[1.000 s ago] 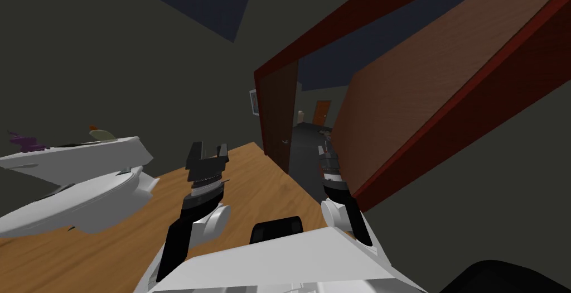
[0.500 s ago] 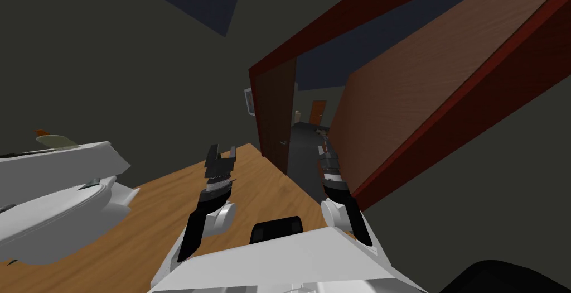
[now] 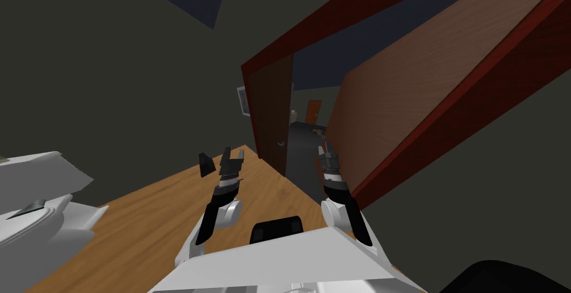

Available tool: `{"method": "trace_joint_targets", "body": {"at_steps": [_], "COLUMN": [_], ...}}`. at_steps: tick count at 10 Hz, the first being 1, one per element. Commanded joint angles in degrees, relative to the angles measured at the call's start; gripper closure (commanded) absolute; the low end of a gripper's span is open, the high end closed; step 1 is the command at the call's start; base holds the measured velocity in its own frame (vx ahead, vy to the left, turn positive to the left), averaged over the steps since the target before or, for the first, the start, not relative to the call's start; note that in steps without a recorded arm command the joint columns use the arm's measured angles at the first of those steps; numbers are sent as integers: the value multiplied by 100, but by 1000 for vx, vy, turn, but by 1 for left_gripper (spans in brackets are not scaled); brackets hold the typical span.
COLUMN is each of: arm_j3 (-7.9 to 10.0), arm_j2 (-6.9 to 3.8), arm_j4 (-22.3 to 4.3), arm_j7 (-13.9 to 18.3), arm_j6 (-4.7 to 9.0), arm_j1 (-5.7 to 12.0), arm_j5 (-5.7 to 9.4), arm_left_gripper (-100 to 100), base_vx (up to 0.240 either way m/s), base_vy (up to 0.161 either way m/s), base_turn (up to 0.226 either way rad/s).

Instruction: Push the door open

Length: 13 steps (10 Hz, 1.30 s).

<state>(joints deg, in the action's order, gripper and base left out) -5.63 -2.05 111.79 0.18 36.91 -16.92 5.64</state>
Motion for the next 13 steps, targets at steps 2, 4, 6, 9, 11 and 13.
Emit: {"method": "trace_joint_targets", "body": {"at_steps": [2, 4, 6, 9, 11, 13], "arm_j3": [-26, -62, -98, -173, -249, -288], "arm_j2": [-65, -88, -110, -149, -185, -202], "arm_j4": [-379, -634, -882, -1357, -1731, -2025], "arm_j7": [24, 24, 24, 24, 25, 25], "arm_j6": [62, 94, 126, 192, 260, 294], "arm_j1": [148, 238, 327, 513, 703, 799], "arm_j5": [51, 72, 93, 137, 182, 204], "arm_left_gripper": [-100, -100, -100, -100, -100, -100], "base_vx": [50, 41, 61, 56, 64, 53], "base_vy": [31, 19, 40, 39, 42, 41], "base_turn": [-58, -80, -101, -107, -122, -86]}}
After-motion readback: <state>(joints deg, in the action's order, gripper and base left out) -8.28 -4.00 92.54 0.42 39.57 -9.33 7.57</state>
